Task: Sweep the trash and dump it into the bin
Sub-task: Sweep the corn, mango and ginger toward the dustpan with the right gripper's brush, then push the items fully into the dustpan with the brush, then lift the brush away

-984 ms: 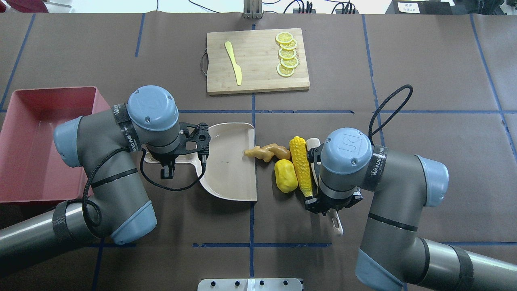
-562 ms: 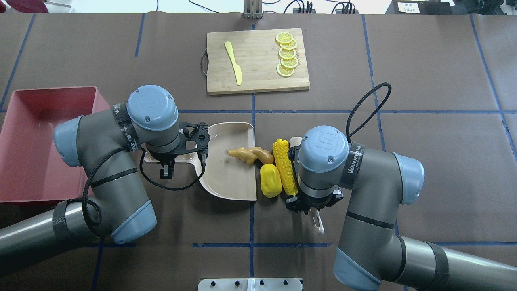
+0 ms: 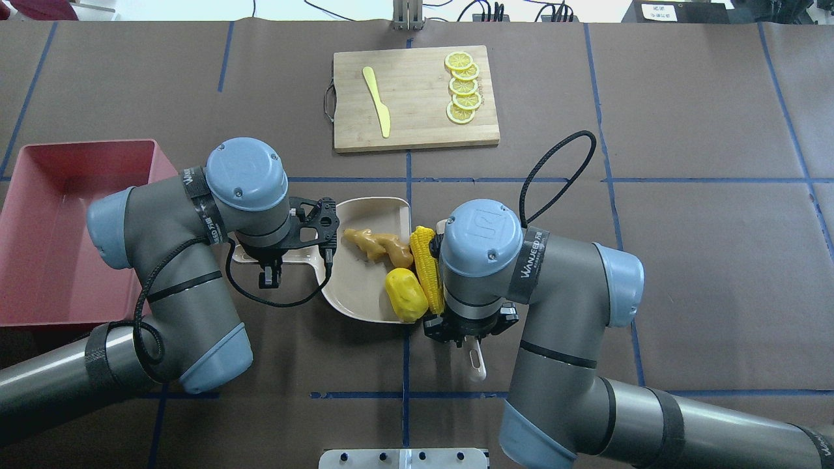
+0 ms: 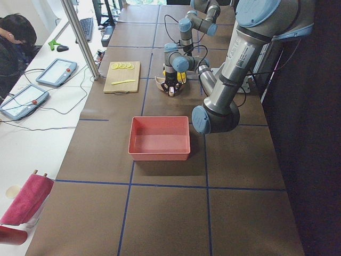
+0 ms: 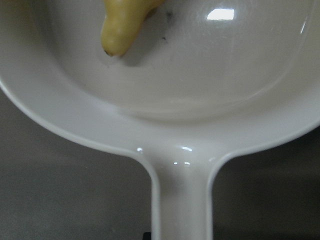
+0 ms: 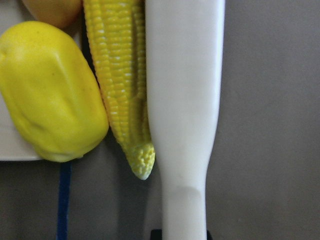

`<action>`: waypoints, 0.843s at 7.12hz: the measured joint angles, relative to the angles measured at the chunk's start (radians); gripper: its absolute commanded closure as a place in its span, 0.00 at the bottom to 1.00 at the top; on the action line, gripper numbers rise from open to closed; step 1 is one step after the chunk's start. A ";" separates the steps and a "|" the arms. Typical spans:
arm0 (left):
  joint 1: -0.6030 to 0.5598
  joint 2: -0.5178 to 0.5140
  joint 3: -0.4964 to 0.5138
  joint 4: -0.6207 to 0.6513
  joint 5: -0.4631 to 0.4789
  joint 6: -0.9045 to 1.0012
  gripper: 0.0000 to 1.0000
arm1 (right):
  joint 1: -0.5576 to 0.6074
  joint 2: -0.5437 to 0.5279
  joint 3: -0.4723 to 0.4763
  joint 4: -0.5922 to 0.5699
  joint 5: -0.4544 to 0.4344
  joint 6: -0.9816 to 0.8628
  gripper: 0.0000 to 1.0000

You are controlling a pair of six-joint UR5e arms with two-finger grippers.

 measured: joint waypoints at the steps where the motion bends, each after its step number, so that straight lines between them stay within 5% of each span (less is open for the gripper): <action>1: 0.000 0.000 0.000 0.000 0.000 -0.001 1.00 | -0.003 0.033 -0.031 0.002 0.001 0.003 1.00; 6: 0.000 0.000 0.000 -0.001 0.000 -0.003 1.00 | -0.013 0.123 -0.105 0.008 0.002 0.036 1.00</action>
